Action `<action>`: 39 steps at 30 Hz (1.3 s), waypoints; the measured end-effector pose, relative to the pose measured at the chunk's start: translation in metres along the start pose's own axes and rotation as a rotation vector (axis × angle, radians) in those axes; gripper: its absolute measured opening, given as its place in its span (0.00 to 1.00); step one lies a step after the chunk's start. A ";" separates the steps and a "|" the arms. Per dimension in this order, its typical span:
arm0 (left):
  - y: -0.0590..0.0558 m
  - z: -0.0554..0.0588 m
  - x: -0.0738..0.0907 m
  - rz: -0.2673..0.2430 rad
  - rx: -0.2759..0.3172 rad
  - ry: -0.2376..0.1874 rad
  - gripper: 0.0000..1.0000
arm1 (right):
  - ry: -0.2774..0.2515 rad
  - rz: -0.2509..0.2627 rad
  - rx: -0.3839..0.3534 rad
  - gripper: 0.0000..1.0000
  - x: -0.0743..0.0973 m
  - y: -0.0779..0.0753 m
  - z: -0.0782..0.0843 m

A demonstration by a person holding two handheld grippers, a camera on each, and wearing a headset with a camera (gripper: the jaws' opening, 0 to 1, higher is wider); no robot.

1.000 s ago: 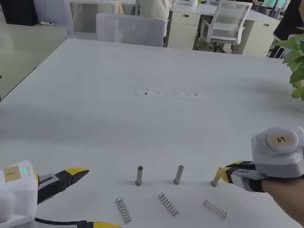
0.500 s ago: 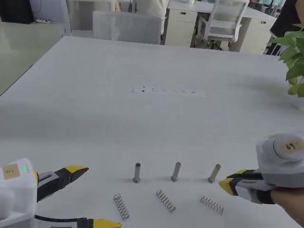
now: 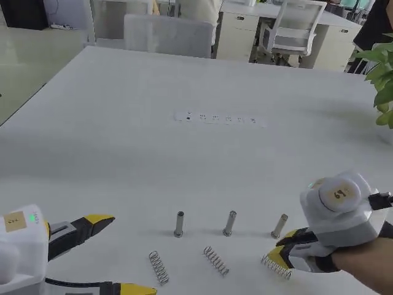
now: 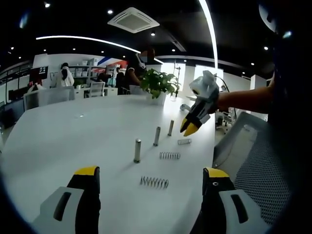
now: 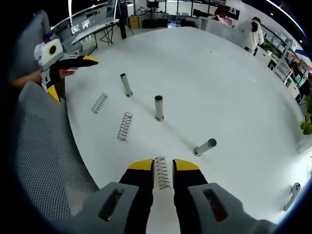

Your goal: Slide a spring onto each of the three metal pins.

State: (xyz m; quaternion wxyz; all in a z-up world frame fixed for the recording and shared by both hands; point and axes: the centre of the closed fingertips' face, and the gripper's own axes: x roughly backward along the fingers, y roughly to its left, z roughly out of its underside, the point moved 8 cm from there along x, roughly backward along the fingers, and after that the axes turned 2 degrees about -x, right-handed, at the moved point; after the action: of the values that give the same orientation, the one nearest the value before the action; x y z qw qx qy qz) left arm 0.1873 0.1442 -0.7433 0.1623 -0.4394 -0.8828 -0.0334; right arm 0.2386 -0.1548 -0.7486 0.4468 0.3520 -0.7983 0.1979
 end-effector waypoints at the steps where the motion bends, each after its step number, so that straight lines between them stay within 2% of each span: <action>1: 0.000 -0.001 0.000 0.000 -0.001 -0.002 0.84 | 0.015 0.002 0.006 0.13 -0.002 -0.001 0.000; 7: -0.001 -0.001 -0.002 0.003 -0.004 0.002 0.84 | 0.094 -0.026 0.056 0.14 -0.011 0.000 0.000; 16: -0.001 -0.001 -0.002 -0.001 0.001 0.000 0.84 | 0.170 -0.038 0.098 0.14 -0.024 0.002 -0.002; 22: 0.000 0.001 -0.001 -0.004 0.005 0.002 0.84 | 0.193 -0.039 0.106 0.14 -0.028 0.003 -0.003; 26: 0.000 0.002 -0.001 -0.006 0.007 0.002 0.84 | 0.227 -0.036 0.110 0.12 -0.030 0.003 -0.001; 39: 0.001 0.000 -0.001 -0.013 0.010 -0.007 0.83 | 0.250 -0.045 0.100 0.09 -0.031 0.000 -0.002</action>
State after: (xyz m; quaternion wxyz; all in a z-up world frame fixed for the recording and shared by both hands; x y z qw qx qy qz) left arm 0.1884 0.1437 -0.7436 0.1614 -0.4330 -0.8864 -0.0286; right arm 0.2505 -0.1412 -0.7737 0.5289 0.3642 -0.7176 0.2697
